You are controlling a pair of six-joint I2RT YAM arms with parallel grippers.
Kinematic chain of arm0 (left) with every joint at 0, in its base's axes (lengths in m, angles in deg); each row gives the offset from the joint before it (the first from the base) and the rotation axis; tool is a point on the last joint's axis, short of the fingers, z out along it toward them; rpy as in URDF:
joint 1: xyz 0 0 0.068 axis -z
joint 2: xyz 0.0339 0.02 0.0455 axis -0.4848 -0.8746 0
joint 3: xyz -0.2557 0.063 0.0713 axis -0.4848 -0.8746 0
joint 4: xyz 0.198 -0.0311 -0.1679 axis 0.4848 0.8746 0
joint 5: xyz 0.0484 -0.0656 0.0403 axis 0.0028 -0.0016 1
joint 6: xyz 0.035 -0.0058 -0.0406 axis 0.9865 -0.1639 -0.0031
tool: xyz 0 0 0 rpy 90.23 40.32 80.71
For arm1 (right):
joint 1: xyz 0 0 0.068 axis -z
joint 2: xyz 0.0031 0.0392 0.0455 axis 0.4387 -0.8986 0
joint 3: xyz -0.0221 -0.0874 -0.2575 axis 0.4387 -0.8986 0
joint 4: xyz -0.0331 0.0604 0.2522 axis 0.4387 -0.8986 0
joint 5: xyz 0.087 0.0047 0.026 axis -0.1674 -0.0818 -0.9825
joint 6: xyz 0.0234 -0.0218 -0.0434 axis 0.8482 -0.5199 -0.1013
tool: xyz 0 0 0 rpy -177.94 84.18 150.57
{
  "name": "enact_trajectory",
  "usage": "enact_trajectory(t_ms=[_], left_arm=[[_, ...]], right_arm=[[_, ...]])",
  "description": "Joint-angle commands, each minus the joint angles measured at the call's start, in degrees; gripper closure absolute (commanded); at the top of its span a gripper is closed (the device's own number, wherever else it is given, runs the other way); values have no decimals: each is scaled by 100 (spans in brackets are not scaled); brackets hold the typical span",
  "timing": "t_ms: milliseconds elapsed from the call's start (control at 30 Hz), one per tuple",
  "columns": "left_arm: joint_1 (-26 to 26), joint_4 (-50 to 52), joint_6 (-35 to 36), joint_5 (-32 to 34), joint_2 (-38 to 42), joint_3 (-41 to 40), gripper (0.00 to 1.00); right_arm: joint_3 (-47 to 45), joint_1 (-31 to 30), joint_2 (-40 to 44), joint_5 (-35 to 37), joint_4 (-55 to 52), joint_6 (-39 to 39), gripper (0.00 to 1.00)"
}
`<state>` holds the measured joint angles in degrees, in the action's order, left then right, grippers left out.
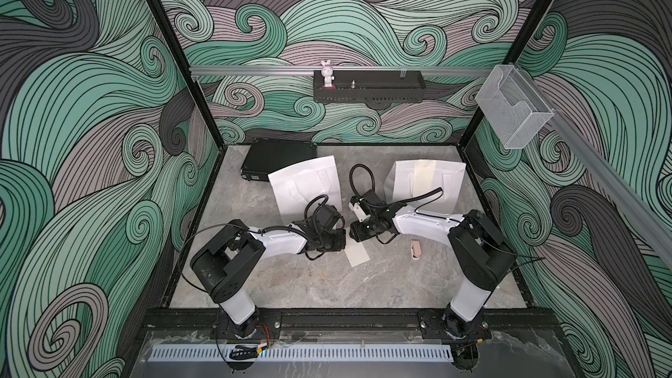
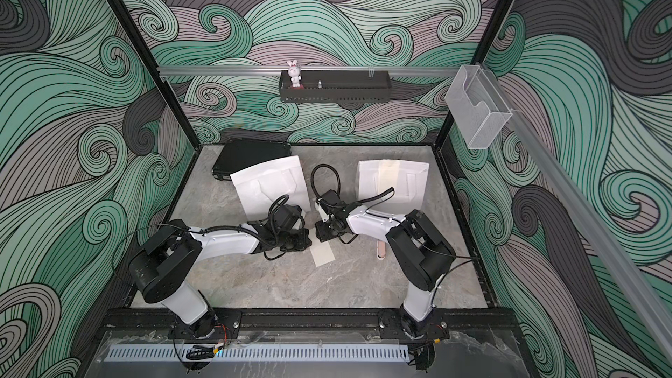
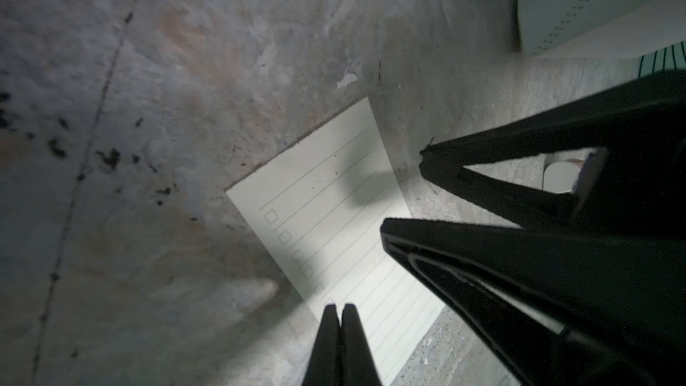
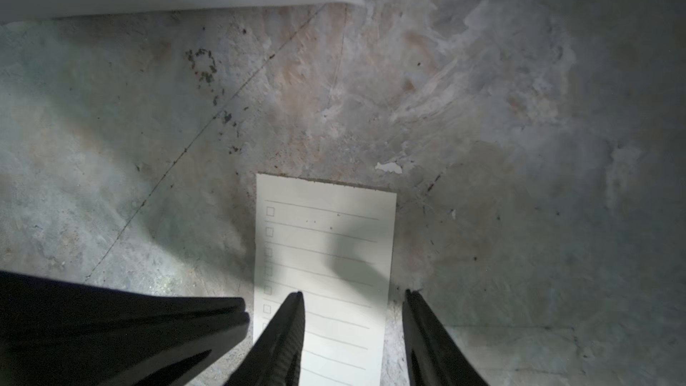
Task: Staple the receipts to the bags
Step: Pick up the receipt from the center of the board.
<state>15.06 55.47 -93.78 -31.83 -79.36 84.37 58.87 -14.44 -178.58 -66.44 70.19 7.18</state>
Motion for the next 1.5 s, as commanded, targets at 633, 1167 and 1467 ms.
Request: enact_trajectory(t_ms=[633,1167,1467], left_arm=[[34,413,54,50,-637,249,100],[20,845,156,388,-168,318,100],[-414,1130,-32,151,829,375,57]], right_arm=[[-197,153,-369,-1094,360,490,56],[-350,149,180,-1127,418,681,76],[-446,145,665,-1259,440,741,76]])
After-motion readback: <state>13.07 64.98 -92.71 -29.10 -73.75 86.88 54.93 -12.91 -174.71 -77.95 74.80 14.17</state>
